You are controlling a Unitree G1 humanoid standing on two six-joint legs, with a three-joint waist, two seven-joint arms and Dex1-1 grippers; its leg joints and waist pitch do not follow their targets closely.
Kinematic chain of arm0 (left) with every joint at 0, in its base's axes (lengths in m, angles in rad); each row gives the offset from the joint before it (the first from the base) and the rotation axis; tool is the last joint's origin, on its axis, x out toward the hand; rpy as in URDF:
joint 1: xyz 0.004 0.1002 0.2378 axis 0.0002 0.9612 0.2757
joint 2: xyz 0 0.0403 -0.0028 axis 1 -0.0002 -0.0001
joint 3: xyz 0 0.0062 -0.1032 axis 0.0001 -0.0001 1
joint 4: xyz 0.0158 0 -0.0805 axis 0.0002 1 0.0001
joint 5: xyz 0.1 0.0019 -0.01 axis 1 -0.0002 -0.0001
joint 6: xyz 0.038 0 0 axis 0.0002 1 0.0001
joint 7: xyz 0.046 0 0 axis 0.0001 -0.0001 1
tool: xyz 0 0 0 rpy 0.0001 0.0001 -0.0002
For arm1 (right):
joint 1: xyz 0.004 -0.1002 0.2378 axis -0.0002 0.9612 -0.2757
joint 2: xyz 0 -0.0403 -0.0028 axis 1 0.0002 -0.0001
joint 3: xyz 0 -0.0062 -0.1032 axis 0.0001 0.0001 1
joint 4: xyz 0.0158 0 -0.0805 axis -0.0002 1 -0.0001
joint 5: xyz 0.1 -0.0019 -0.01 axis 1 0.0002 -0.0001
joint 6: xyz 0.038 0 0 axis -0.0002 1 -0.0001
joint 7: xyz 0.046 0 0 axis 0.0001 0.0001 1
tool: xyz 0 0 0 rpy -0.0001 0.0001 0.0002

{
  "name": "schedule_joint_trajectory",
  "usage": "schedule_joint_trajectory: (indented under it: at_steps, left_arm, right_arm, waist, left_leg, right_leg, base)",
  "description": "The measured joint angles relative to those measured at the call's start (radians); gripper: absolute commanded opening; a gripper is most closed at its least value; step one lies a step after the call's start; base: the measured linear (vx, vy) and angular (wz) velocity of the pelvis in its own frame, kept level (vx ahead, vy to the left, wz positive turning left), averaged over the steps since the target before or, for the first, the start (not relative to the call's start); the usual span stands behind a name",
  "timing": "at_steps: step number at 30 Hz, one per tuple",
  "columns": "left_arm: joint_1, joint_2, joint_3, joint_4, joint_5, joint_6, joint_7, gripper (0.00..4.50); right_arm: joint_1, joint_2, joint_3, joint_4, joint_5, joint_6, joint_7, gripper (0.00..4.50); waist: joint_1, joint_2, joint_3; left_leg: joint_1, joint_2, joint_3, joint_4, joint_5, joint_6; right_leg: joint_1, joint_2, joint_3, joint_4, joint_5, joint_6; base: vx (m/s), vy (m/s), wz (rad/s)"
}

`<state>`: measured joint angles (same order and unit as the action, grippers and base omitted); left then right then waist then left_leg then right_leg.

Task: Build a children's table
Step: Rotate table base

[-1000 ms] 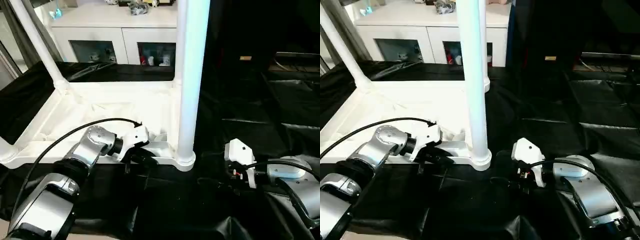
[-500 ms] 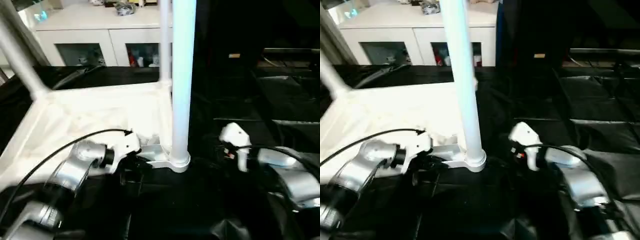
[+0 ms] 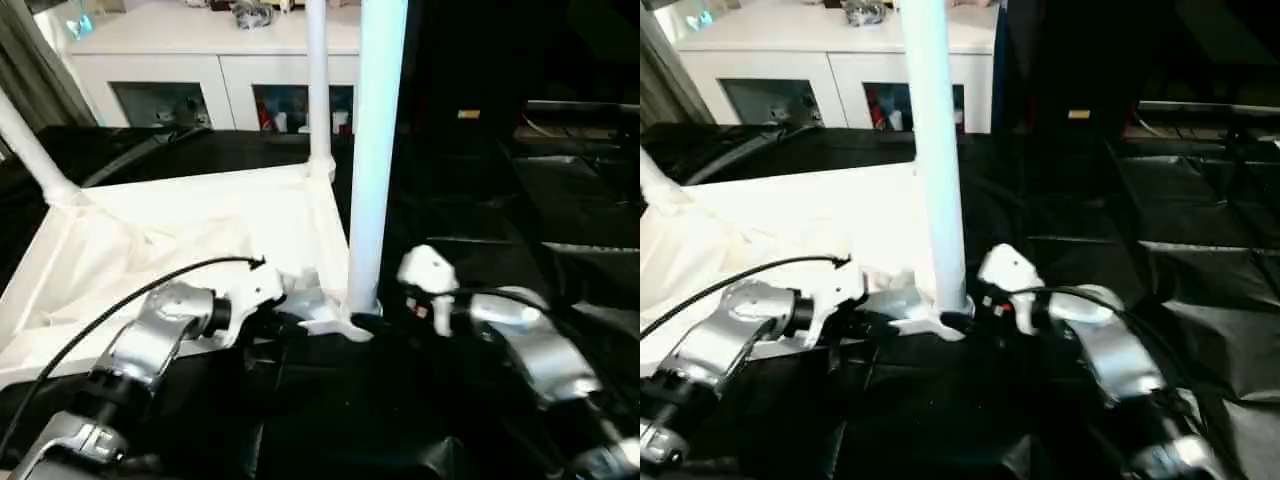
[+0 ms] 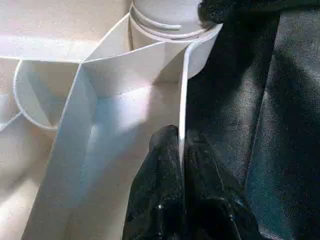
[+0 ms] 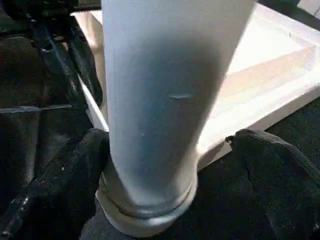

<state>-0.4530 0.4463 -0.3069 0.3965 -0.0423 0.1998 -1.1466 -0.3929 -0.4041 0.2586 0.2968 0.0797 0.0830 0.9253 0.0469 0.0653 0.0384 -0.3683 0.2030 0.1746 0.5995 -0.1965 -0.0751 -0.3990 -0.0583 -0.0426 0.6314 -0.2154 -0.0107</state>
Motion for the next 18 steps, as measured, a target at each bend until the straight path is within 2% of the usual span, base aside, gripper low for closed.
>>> schedule_joint_trajectory:
  at_steps: [7, 12, 13, 16, 18]
  left_arm:
    - [-0.013, -0.008, -0.005, 0.013, 0.003, -0.008, -0.001, 0.0]
    - [-0.025, -0.013, -0.023, 0.016, 0.013, -0.049, -0.02, 0.0]
    - [-0.032, -0.014, -0.029, 0.023, 0.018, -0.063, -0.026, 0.0]
    - [-0.067, -0.016, -0.07, 0.062, 0.037, -0.124, -0.058, 0.0]
    - [-0.08, -0.011, -0.076, 0.089, 0.043, -0.157, -0.075, 0.0]
  right_arm:
    - [-0.013, 0.016, -0.001, 0.041, -0.003, -0.04, 0.002, 4.41]
    - [0.006, 0.013, -0.074, 0.022, 0.093, -0.011, 0.03, 4.41]
    - [0.011, 0.001, -0.08, 0.013, 0.112, -0.009, 0.044, 4.41]
    - [0.049, -0.091, -0.088, -0.021, 0.131, -0.029, 0.122, 4.41]
    - [0.069, -0.145, -0.11, -0.016, 0.131, -0.034, 0.154, 4.41]
  waist:
    - [0.001, -0.002, 0.001]
    - [0.018, -0.006, 0.003]
    - [0.021, -0.006, 0.003]
    - [0.046, -0.006, 0.003]
    - [0.049, -0.006, 0.003]
  left_leg:
    - [0.0, 0.0, 0.0, 0.0, 0.0, 0.0]
    - [0.0, 0.0, 0.0, 0.001, 0.001, 0.002]
    - [0.0, 0.0, 0.0, 0.001, 0.001, 0.002]
    - [-0.002, 0.0, -0.001, 0.002, 0.0, 0.003]
    - [-0.002, 0.0, -0.001, 0.002, 0.0, 0.003]
  right_leg:
    - [0.0, 0.0, -0.001, 0.0, 0.0, 0.0]
    - [-0.002, 0.0, -0.001, -0.001, 0.0, 0.0]
    - [-0.002, 0.0, -0.001, -0.001, 0.0, 0.0]
    - [-0.002, 0.0, -0.001, -0.001, 0.0, 0.0]
    - [-0.002, 0.0, -0.001, -0.001, 0.0, 0.0]
  base:
    - [0.0, 0.0, 0.0]
    - [0.0, 0.0, 0.0]
    - [0.0, 0.0, 0.0]
    - [0.0, 0.0, 0.0]
    - [0.0, 0.0, 0.0]
